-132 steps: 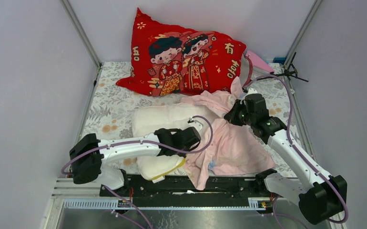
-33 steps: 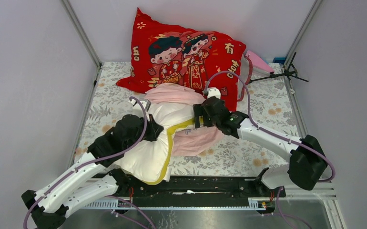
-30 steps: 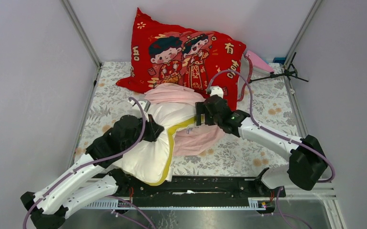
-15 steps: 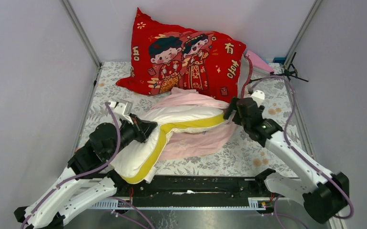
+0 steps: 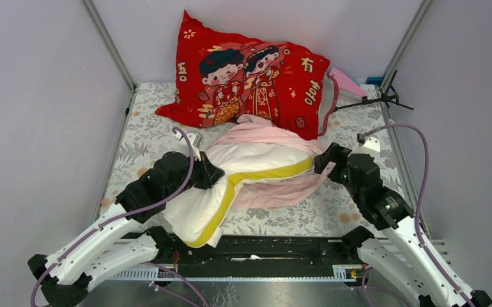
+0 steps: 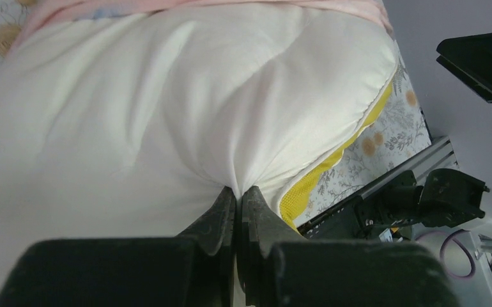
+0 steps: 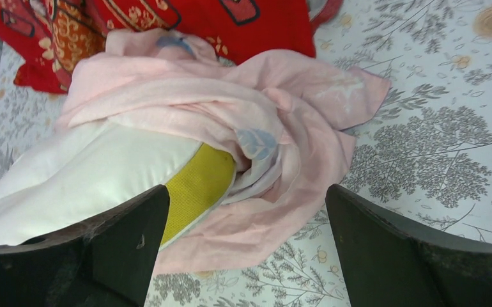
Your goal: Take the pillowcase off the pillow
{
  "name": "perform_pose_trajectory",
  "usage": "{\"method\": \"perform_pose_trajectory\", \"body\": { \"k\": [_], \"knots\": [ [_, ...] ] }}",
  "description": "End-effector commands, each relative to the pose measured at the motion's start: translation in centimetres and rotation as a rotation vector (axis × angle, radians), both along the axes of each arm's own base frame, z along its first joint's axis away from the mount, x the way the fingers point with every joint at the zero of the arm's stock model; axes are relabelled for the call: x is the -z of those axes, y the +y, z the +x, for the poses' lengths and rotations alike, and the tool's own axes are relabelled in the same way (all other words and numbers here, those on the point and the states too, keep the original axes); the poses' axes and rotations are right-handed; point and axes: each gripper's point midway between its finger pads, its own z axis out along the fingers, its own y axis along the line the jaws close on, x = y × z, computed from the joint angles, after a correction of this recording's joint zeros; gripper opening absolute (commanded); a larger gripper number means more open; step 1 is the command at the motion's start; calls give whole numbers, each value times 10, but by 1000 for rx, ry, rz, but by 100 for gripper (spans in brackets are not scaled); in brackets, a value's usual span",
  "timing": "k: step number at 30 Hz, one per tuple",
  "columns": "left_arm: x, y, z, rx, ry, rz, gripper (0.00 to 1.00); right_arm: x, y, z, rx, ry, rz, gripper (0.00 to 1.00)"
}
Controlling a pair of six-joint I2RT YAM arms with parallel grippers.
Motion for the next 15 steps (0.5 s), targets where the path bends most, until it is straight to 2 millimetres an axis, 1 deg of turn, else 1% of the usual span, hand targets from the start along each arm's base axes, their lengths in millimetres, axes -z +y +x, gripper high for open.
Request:
{"method": "perform_pose_trajectory", "body": {
  "k": [1,5,8,10,12,15],
  "knots": [
    [-15,-4,2,-20,-49,-110,0,7,14,-6,-104,21,5,100],
    [9,11,5,-73,-37,-41,1,5,26,5,-140,-1,18,100],
    [31,18,8,-108,-22,14,1,5,44,18,-189,4,39,100],
    [42,19,11,-122,-13,28,1,4,56,27,-220,15,51,100],
    [50,16,12,-119,-6,25,0,5,68,37,-246,33,57,100],
    [51,15,16,-122,-24,31,0,8,81,50,-271,63,56,100]
  ]
}}
